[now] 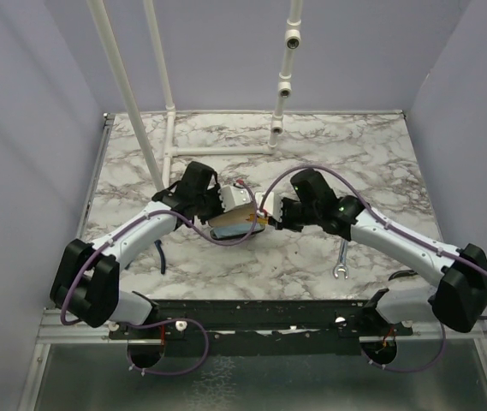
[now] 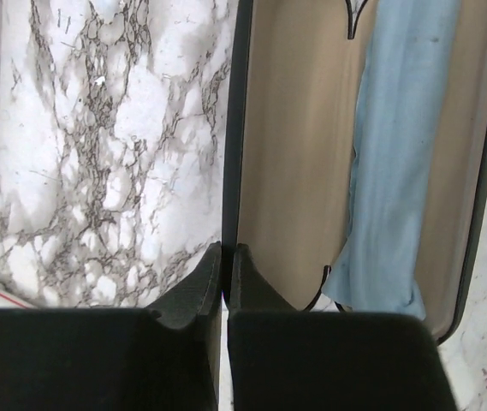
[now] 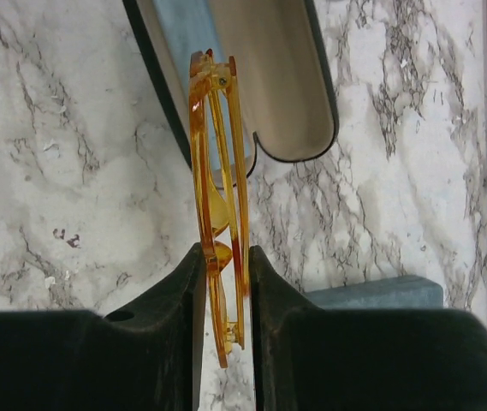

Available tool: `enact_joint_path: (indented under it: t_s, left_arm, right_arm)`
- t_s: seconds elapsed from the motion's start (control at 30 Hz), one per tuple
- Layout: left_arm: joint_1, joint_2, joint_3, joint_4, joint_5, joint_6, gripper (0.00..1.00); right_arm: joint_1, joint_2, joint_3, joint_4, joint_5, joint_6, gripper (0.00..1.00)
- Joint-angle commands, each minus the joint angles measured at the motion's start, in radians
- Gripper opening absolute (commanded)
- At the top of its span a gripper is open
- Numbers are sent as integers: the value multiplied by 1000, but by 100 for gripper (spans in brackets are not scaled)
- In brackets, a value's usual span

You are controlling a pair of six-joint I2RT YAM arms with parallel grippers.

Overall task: Organize the sunglasses
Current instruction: Adjust the sunglasses case at the center of the board.

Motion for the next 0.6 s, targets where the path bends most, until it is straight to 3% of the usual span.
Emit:
enact_joint_path:
  t_s: [0.0,0.1,0.27,0.43,0.57]
  left_arm:
    - [-11,-17,34,-136,-42,168,0]
    - [-11,-81,-22,-145,-51,298,0]
    - [-24,-117,-69,-103,-17,359,0]
    - [-96,-202,-175,70,0,327,0]
    - [-189,-229,-253,240,-82,221,0]
  right_arm:
    - [13,-100,-85,-22,78,-16,22]
    - [13,-138,-132,9,99,-16,21]
    - [26,-164,-161,42,152,6,19]
    - [76,-224,-200,48,190,-13,18]
    - [130,-212,-207,40,219,-22,18]
